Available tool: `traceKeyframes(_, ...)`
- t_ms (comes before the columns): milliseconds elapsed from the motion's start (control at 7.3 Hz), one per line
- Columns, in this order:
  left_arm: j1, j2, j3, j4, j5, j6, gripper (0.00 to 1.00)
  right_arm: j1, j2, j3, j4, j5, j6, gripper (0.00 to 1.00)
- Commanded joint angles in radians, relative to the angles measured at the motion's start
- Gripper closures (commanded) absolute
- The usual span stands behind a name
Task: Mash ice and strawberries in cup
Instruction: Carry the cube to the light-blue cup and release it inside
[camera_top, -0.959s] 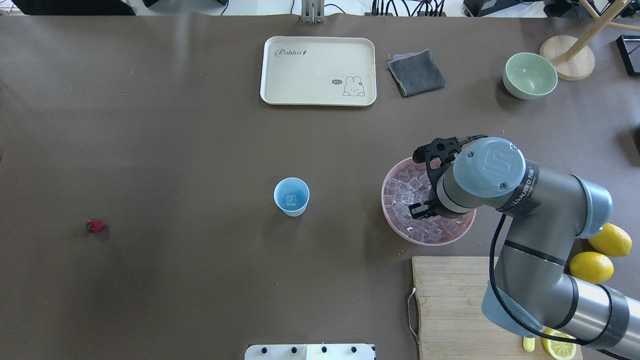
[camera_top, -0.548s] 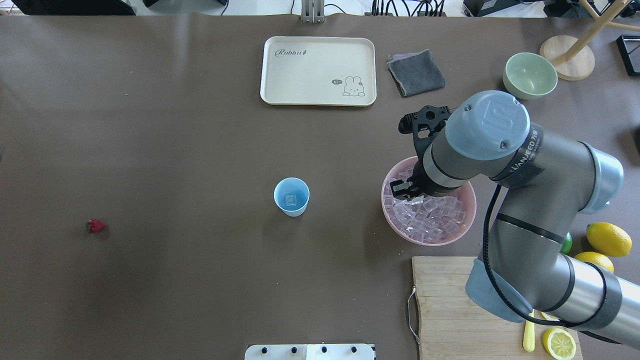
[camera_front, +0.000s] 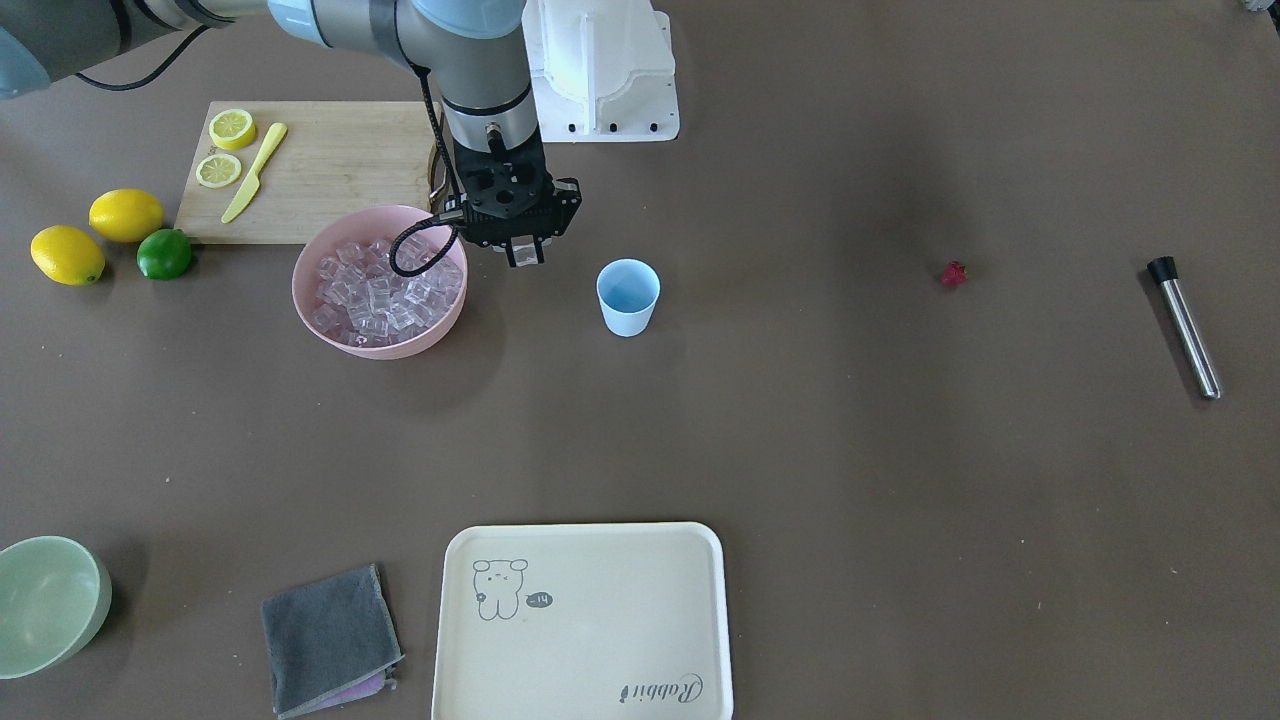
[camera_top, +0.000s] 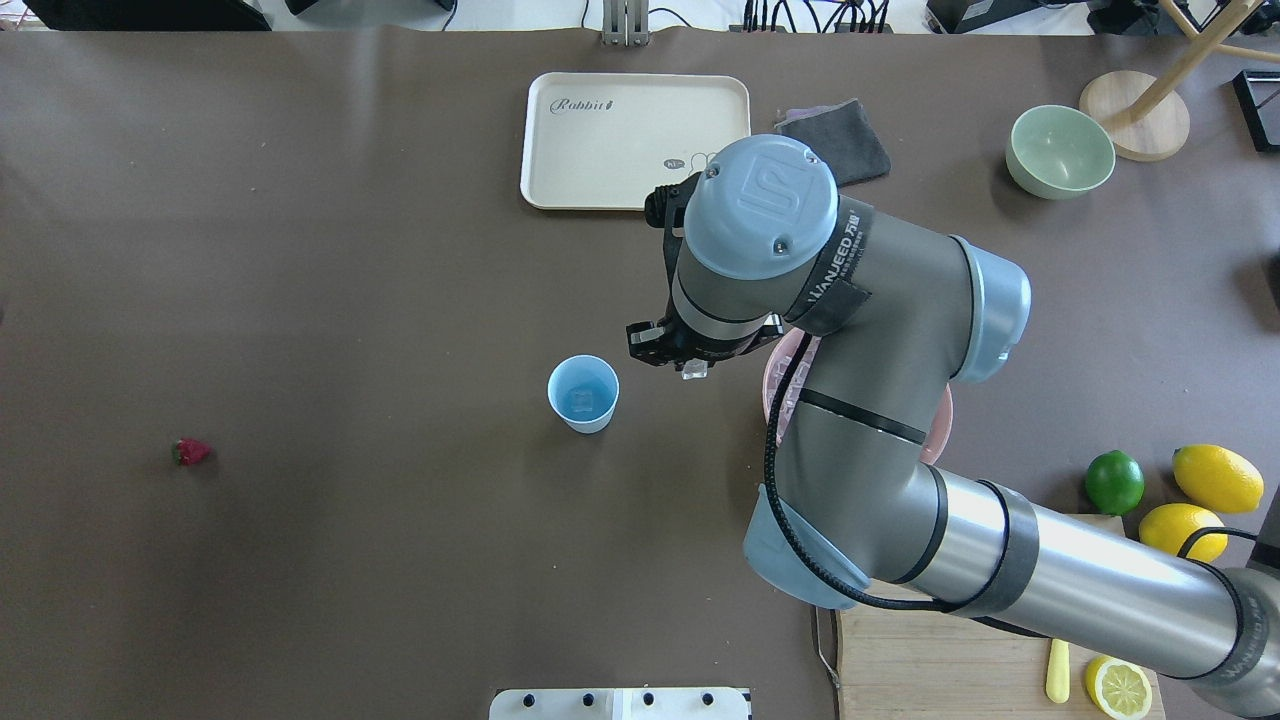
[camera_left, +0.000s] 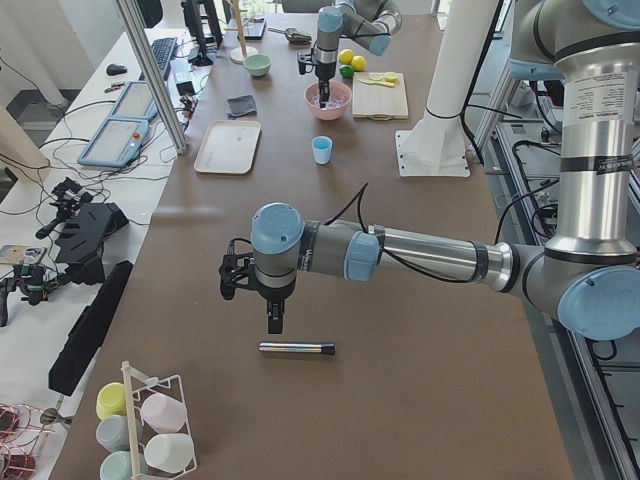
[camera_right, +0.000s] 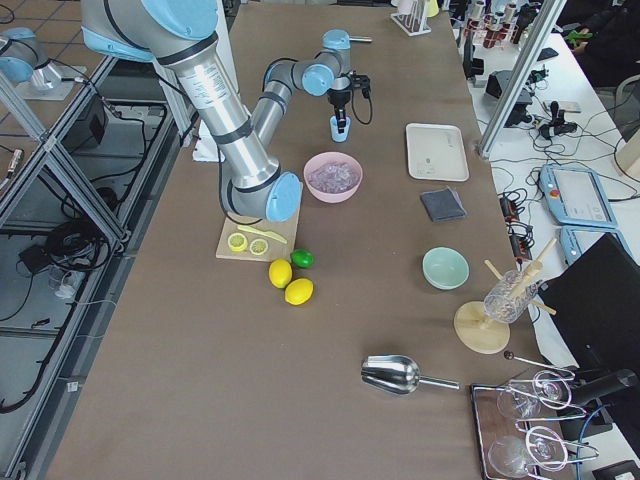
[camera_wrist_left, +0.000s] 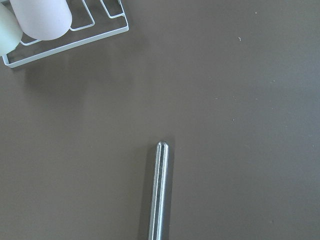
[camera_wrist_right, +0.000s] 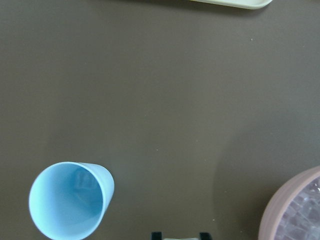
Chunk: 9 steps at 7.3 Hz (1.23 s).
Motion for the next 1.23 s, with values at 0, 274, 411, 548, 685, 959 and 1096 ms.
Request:
traceKeyframes(0, 0.000, 0.000, 0.002, 0.002, 0.000, 0.000, 0.01, -0.048, 0.150, -0.157, 0.029, -0.052, 0.087, 0.77)
traceKeyframes(274, 0.000, -0.002, -0.005, 0.023, 0.000, 0.000, 0.01, -0.061, 0.195, -0.244, 0.106, -0.056, 0.103, 0.77)
traceKeyframes(411, 0.000, -0.002, -0.004, 0.025, 0.000, 0.000, 0.01, -0.061, 0.189, -0.266, 0.123, -0.059, 0.101, 0.77)
traceKeyframes(548, 0.000, 0.000, -0.002, 0.023, 0.000, 0.000, 0.01, -0.059, 0.180, -0.269, 0.128, -0.059, 0.101, 0.77)
traceKeyframes(685, 0.000, 0.000, -0.002, 0.023, 0.000, 0.000, 0.01, -0.061, 0.180, -0.274, 0.129, -0.059, 0.097, 0.76)
traceKeyframes(959, 0.002, -0.005, -0.001, 0.032, 0.000, 0.000, 0.01, -0.065, 0.163, -0.266, 0.129, -0.062, 0.090, 0.70)
traceKeyframes(1096, 0.002, -0.006, -0.002, 0.037, 0.000, 0.000, 0.01, -0.080, 0.131, -0.243, 0.155, -0.064, 0.095, 0.65)
